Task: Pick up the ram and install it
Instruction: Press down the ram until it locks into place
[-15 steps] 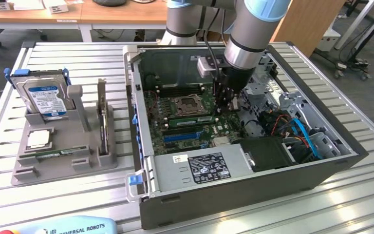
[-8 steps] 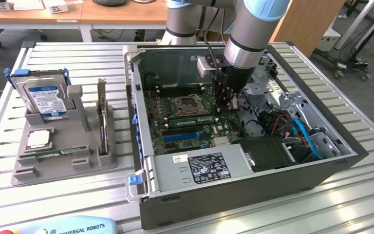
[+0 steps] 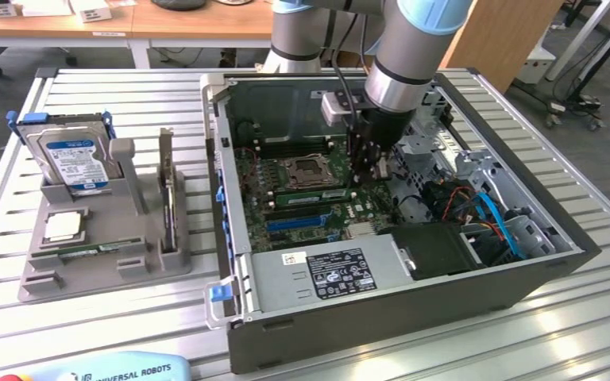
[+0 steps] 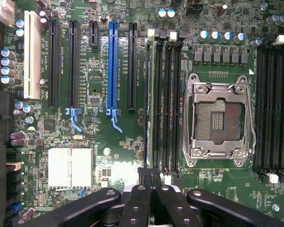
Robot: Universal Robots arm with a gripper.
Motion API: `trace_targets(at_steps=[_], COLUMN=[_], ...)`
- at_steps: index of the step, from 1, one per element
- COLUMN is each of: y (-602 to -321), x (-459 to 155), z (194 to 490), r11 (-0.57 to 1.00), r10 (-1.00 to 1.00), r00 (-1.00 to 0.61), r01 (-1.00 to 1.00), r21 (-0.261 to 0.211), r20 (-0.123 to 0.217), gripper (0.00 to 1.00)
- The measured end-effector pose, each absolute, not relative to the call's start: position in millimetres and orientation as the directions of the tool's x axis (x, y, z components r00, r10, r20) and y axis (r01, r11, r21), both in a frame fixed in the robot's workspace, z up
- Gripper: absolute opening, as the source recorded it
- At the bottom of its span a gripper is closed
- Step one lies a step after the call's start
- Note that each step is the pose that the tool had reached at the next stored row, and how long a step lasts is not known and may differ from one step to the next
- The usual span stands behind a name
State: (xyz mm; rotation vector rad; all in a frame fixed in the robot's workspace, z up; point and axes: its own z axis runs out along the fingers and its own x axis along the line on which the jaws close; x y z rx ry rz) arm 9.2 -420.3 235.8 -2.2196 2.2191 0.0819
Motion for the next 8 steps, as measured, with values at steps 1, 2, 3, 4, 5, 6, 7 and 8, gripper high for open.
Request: trace_targets(at_steps=[1, 2, 3, 4, 5, 6, 7, 8], y=[-420.3, -420.4, -420.4, -420.4, -420.4, -420.4, -420.4, -420.4], x=[9.2, 9.2, 9.2, 9.2, 9.2, 9.2, 9.2, 9.2], z=[235.3, 235.0, 234.6, 234.2, 233.9, 233.5, 233.4, 233.4], r11=[-0.001, -0.001, -0.001, -0.001, -0.001, -0.001, -0.001, -0.001], r10=[-0.999, -0.999, -0.999, -0.999, -0.999, -0.999, -0.999, -0.999], r00=[0.0, -0.001, 0.0, 0.0, 0.0, 0.0, -0.001, 0.0], r01=[-0.999, -0.999, -0.999, -0.999, -0.999, -0.999, -0.999, -0.999], r21=[0.036, 0.036, 0.036, 0.036, 0.036, 0.036, 0.036, 0.036], r20=[-0.038, -0.038, -0.038, -0.038, -0.038, -0.038, -0.038, -0.038], gripper=[0.1, 0.1, 0.1, 0.1, 0.1, 0.1, 0.1, 0.1])
